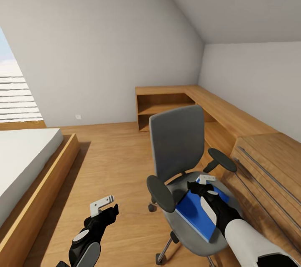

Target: In the bedroom, organize the workspace by keeping the computer under the desk, ensuring the monitor is on the desk, placing the keyboard on the desk next to the monitor, placing the mouse on the desk next to the keyboard, moving the folder from the swivel chair onto the desk next to the mouse, stacking the notebook on top of the folder with the pen on top of the notebook, and positioning the swivel chair next to the desk.

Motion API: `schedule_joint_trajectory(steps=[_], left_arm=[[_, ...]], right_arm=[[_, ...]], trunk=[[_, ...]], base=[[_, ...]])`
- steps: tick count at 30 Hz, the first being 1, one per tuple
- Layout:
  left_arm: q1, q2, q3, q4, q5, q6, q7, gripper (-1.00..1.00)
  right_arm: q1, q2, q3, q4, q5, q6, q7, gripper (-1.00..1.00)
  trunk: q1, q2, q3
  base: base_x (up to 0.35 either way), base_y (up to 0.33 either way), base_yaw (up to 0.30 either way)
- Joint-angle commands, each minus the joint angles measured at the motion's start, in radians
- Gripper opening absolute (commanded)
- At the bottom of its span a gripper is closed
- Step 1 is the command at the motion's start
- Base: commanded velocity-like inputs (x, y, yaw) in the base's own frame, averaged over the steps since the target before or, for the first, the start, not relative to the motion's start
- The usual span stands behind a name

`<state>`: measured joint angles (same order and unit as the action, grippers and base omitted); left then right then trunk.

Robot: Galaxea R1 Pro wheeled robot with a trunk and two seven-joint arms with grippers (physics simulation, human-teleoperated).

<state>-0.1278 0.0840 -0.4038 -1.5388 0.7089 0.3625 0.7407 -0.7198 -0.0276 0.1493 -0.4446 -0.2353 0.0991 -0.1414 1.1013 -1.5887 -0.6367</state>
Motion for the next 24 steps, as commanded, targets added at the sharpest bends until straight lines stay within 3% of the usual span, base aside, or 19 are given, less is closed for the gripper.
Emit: schedule_joint_trajectory(steps=[1, 19, 24], left_arm=[[-0.001, 0.001, -0.002, -0.001, 0.005, 0.003, 0.008, 1.00], [-0.001, 0.000, -0.006, -0.001, 0.004, 0.002, 0.003, 1.00], [-0.001, 0.000, -0.007, -0.001, 0.004, 0.003, 0.004, 1.00]], right_arm=[[-0.001, -0.001, 0.010, -0.002, -0.009, -0.002, -0.007, 1.00], [0.000, -0.002, 0.013, -0.003, -0.013, -0.039, -0.013, 1.00], [0.000, 0.001, 0.013, -0.002, -0.015, -0.039, -0.015, 1.00]], trunk=[[0.004, -0.008, -0.004], [0.073, -0.134, -0.061], [0.088, -0.162, -0.075]], base=[[0.000, 0.000, 0.000], [0.000, 0.000, 0.001], [0.000, 0.000, 0.132]])
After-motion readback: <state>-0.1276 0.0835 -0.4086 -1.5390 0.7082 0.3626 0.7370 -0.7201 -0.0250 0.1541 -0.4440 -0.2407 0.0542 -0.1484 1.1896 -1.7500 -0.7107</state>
